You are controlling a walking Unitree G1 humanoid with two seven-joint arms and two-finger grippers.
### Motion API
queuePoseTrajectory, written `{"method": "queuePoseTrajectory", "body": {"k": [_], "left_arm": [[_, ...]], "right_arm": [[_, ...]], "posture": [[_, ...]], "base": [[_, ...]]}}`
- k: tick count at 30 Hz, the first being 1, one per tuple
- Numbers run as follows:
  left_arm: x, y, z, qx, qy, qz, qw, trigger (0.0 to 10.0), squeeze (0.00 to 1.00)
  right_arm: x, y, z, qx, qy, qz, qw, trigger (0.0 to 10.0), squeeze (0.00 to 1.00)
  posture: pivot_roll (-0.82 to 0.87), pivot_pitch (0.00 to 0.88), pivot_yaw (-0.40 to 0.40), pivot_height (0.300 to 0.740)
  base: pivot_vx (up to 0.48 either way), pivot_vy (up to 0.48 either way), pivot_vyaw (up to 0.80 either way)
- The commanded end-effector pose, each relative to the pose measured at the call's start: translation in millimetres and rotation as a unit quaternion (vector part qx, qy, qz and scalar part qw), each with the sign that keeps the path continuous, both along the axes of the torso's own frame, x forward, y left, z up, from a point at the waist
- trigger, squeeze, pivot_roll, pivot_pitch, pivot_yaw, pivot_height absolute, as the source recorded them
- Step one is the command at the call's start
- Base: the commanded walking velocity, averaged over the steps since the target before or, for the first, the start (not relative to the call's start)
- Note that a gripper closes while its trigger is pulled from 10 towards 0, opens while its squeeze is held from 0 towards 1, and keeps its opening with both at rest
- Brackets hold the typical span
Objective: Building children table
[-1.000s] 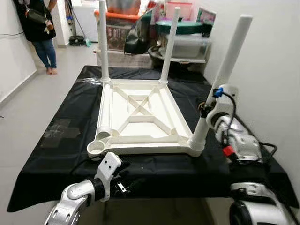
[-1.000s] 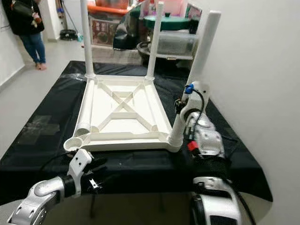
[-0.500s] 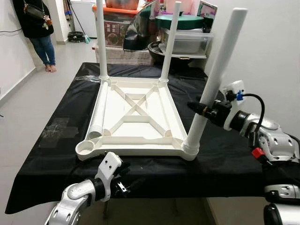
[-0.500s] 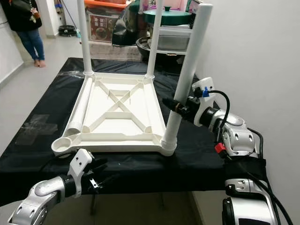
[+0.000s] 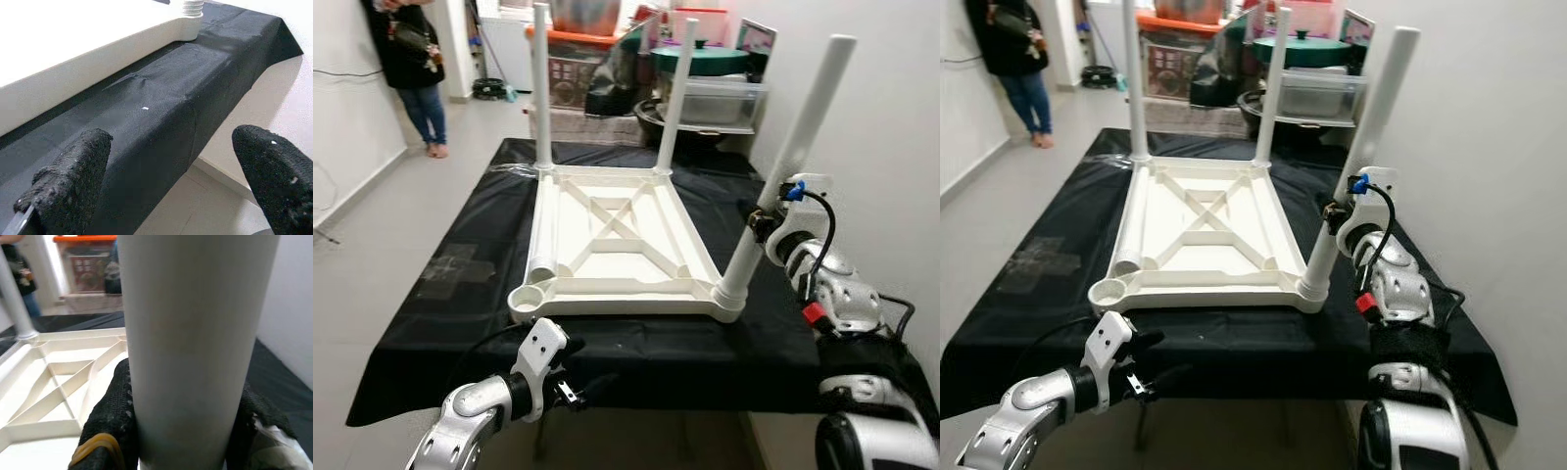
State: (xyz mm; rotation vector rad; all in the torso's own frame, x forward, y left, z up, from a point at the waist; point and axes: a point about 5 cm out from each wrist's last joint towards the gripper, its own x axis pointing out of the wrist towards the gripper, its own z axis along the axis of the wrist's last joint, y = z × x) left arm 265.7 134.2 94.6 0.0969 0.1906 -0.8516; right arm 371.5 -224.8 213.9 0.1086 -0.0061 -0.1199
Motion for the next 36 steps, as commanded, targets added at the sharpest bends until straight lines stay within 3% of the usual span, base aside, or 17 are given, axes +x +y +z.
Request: {"method": "queuePoseTrajectory", "body": {"k": [1, 2, 3, 4, 5, 6, 8, 12, 13, 17, 22, 23, 25, 26, 29, 32, 36], "left_arm": [[-1.2, -0.5, -1, -0.004, 0.007, -0.003, 1.0, 10.0, 0.0], [-1.2, -0.5, -1, -0.004, 0.007, -0.003, 1.0, 10.0, 0.0], [-1.1, -1.0, -1, -0.003, 0.008, -0.004, 1.0, 10.0, 0.0], [-1.1, -1.0, -1, -0.003, 0.008, -0.004, 1.0, 10.0, 0.0], [-0.8, -1.2, -1, -0.003, 0.009, -0.004, 1.0, 10.0, 0.0], [-0.8, -1.2, -1, -0.003, 0.009, -0.004, 1.0, 10.0, 0.0], [-0.5, -1.8, -1, -0.003, 0.009, -0.004, 1.0, 10.0, 0.0], [-0.2, -2.2, -1, -0.004, 0.008, -0.003, 1.0, 10.0, 0.0], [-0.2, -2.2, -1, -0.005, 0.008, -0.002, 1.0, 10.0, 0.0], [-0.9, -2.9, -2, -0.007, 0.008, -0.001, 1.0, 10.0, 0.0], [-0.4, -3.0, -2, -0.007, 0.008, -0.002, 1.0, 10.0, 0.0], [0.0, -2.8, -2, -0.007, 0.008, -0.002, 1.0, 10.0, 0.0], [0.0, -2.8, -2, -0.007, 0.008, -0.002, 1.0, 10.0, 0.0], [0.2, -2.4, -1, -0.006, 0.007, -0.002, 1.0, 10.0, 0.0], [0.4, -0.8, -1, -0.004, 0.007, -0.002, 1.0, 10.0, 0.0], [0.2, 0.6, 0, -0.002, 0.007, -0.002, 1.0, 10.0, 0.0], [0.2, 0.8, 0, -0.002, 0.006, -0.002, 1.0, 10.0, 0.0]], "right_arm": [[-8.7, -7.0, -27, 0.024, 0.049, -0.051, 0.997, 0.0, 0.0], [-8.7, -7.0, -27, 0.024, 0.049, -0.051, 0.997, 0.0, 0.0], [-13.9, 21.6, -32, 0.019, 0.05, -0.032, 0.998, 10.0, 0.0], [-13.9, 21.6, -32, 0.019, 0.05, -0.032, 0.998, 10.0, 0.0], [-17.6, 55.0, -28, 0.029, 0.04, 0.016, 0.999, 10.0, 0.0], [-17.6, 55.0, -28, 0.029, 0.04, 0.016, 0.999, 10.0, 0.0], [-8.7, 38.8, -7, 0.025, -0.003, 0.024, 0.999, 10.0, 1.0], [1.4, 13.0, 15, 0.006, -0.043, 0.039, 0.998, 10.0, 1.0], [4.8, 4.7, 24, 0.011, -0.056, 0.08, 0.995, 10.0, 0.0], [-1.1, -3.7, 32, -0.004, -0.055, 0.259, 0.964, 10.0, 0.0], [-17.2, -3.5, 12, -0.053, 0.0, 0.373, 0.926, 9.1, 0.0], [-18.5, -1.8, 7, -0.055, 0.014, 0.381, 0.923, 1.6, 0.0], [-18.5, -1.8, 7, -0.055, 0.014, 0.381, 0.923, 1.6, 0.0], [-16.8, 0.2, -2, -0.066, 0.035, 0.372, 0.925, 0.0, 0.0], [-6.4, 4.2, -16, -0.061, 0.065, 0.296, 0.951, 0.0, 0.0], [4.4, -3.9, -22, -0.009, 0.068, 0.099, 0.993, 0.0, 0.0], [-3.9, -2.4, -29, 0.04, 0.065, -0.014, 0.997, 0.0, 0.0]], "posture": [[0.07, 0.0, -0.1, 0.74], [0.07, 0.0, -0.1, 0.74], [0.07, 0.0, -0.098, 0.74], [0.07, 0.0, -0.098, 0.74], [0.06, 0.0, -0.1, 0.74], [0.06, 0.0, -0.1, 0.74], [0.06, 0.0, -0.104, 0.74], [0.06, 0.0, -0.11, 0.74], [0.06, 0.0, -0.11, 0.74], [0.06, 0.0, -0.111, 0.74], [0.06, 0.0, -0.111, 0.74], [0.06, 0.0, -0.11, 0.74], [0.06, 0.0, -0.11, 0.74], [0.06, 0.0, -0.111, 0.74], [0.07, 0.0, -0.108, 0.74], [0.07, 0.0, -0.106, 0.74], [0.07, 0.0, -0.104, 0.74]], "base": [[0.0, 0.0, 0.0], [0.0, 0.0, 0.0], [0.0, 0.0, 0.0], [0.0, 0.0, 0.0], [0.0, 0.0, 0.0], [0.0, 0.0, 0.0], [0.0, 0.0, 0.0], [0.0, 0.0, 0.0], [0.0, 0.0, 0.0], [0.0, 0.0, 0.0], [0.0, 0.0, 0.0], [0.0, 0.0, 0.0], [0.0, 0.0, 0.0], [0.0, 0.0, 0.0], [0.0, 0.0, 0.0], [0.0, 0.0, 0.0], [0.0, 0.0, 0.0]]}}
